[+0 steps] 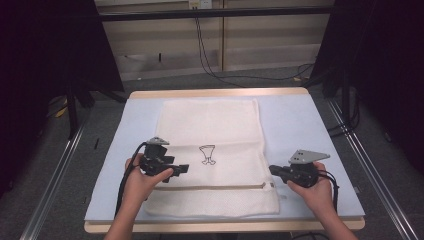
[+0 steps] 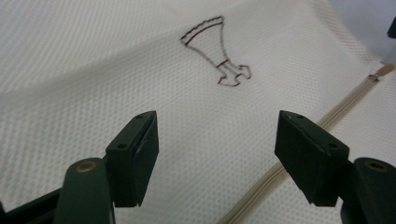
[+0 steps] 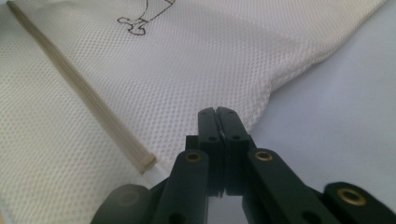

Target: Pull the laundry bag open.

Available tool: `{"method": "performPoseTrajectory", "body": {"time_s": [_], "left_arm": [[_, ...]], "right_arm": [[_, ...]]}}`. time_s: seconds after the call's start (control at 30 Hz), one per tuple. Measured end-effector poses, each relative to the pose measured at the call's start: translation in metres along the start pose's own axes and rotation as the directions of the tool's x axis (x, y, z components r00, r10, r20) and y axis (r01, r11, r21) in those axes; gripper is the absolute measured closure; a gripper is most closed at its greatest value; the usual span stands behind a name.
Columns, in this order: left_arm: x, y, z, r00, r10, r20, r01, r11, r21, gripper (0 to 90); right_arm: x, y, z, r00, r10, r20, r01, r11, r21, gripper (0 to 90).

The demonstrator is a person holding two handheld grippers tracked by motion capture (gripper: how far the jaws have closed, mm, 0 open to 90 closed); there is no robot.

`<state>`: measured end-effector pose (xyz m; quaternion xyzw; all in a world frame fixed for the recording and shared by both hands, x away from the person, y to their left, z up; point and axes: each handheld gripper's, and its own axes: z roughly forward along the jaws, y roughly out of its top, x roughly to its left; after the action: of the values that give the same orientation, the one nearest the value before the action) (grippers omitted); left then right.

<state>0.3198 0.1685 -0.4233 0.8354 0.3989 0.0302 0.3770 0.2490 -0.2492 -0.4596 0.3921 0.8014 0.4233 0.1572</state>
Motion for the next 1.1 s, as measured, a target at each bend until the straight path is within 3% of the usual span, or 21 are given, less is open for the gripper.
{"method": "performPoseTrajectory", "body": {"time_s": [0.1,0.2,0.33,0.37,0.4,0.47,0.53,0.57,0.63,0.7,0.77,0.8,0.87,0.9,0.97,1.0,1.1], "left_arm": [[-0.012,0.003,0.008,0.9989,-0.003,0.046,0.004,0.9999,-0.013,30.0],[-0.022,0.008,0.014,0.9966,-0.026,0.079,0.025,0.9996,0.012,30.9],[-0.036,0.013,0.027,0.9802,-0.044,0.193,0.043,0.999,0.01,34.9],[-0.036,0.013,0.027,0.9802,-0.044,0.193,0.043,0.999,0.01,35.0],[-0.044,0.015,0.034,0.971,-0.063,0.231,0.057,0.9979,0.033,35.4],[-0.052,0.017,0.041,0.963,-0.094,0.252,0.086,0.9953,0.044,37.5],[-0.059,0.02,0.048,0.9475,-0.14,0.287,0.124,0.9895,0.075,39.0],[-0.059,0.02,0.048,0.9475,-0.14,0.287,0.124,0.9895,0.075,39.1],[-0.069,0.023,0.059,0.9361,-0.189,0.297,0.163,0.9804,0.111,44.6],[-0.076,0.025,0.065,0.9303,-0.207,0.303,0.175,0.9761,0.128,45.1],[-0.081,0.026,0.07,0.9204,-0.222,0.322,0.175,0.9702,0.167,46.9],[-0.084,0.027,0.073,0.9119,-0.244,0.33,0.193,0.9647,0.179,48.7],[-0.089,0.028,0.079,0.902,-0.262,0.343,0.199,0.9577,0.208,49.9],[-0.092,0.029,0.081,0.8952,-0.286,0.342,0.22,0.9508,0.218,50.9],[-0.096,0.029,0.087,0.8913,-0.297,0.343,0.224,0.9454,0.236,53.1],[-0.099,0.029,0.09,0.8843,-0.308,0.351,0.234,0.9425,0.239,53.4],[-0.103,0.029,0.096,0.8802,-0.324,0.346,0.25,0.9373,0.243,53.7]], "right_arm": [[0.003,-0.006,-0.003,0.9999,0.002,-0.012,-0.002,1.0,0.015,90.0],[0.003,-0.008,-0.005,0.9997,0.011,-0.023,-0.011,1.0,0.016,90.0],[0.003,-0.009,-0.005,0.9996,0.001,-0.028,-0.001,1.0,0.009,90.0],[0.003,-0.009,-0.005,0.9996,0.001,-0.028,-0.001,1.0,0.009,90.0],[0.004,-0.009,-0.005,0.9997,0.003,-0.026,-0.002,1.0,0.019,90.0],[0.004,-0.011,-0.005,0.9996,-0.011,-0.025,0.011,1.0,0.023,90.0],[0.004,-0.013,-0.006,0.9995,-0.021,-0.025,0.021,0.999,0.027,90.0],[0.004,-0.013,-0.006,0.9995,-0.018,-0.026,0.019,0.999,0.028,90.0],[0.004,-0.014,-0.007,0.9996,-0.013,-0.024,0.014,1.0,0.02,90.0],[0.004,-0.013,-0.008,0.9995,-0.018,-0.024,0.018,1.0,0.019,90.0],[0.005,-0.013,-0.007,0.9992,-0.024,-0.032,0.024,1.0,0.013,90.0],[0.006,-0.013,-0.007,0.9991,-0.025,-0.034,0.025,1.0,0.014,90.0],[0.007,-0.013,-0.007,0.9989,-0.026,-0.039,0.027,0.999,0.021,90.0],[0.007,-0.013,-0.007,0.9988,-0.028,-0.04,0.029,0.999,0.024,90.0],[0.009,-0.014,-0.005,0.9986,-0.028,-0.045,0.03,0.999,0.034,90.0],[0.01,-0.015,-0.004,0.9982,-0.029,-0.052,0.031,0.999,0.041,90.0],[0.012,-0.016,-0.001,0.9973,-0.039,-0.063,0.043,0.998,0.051,90.0]]}}
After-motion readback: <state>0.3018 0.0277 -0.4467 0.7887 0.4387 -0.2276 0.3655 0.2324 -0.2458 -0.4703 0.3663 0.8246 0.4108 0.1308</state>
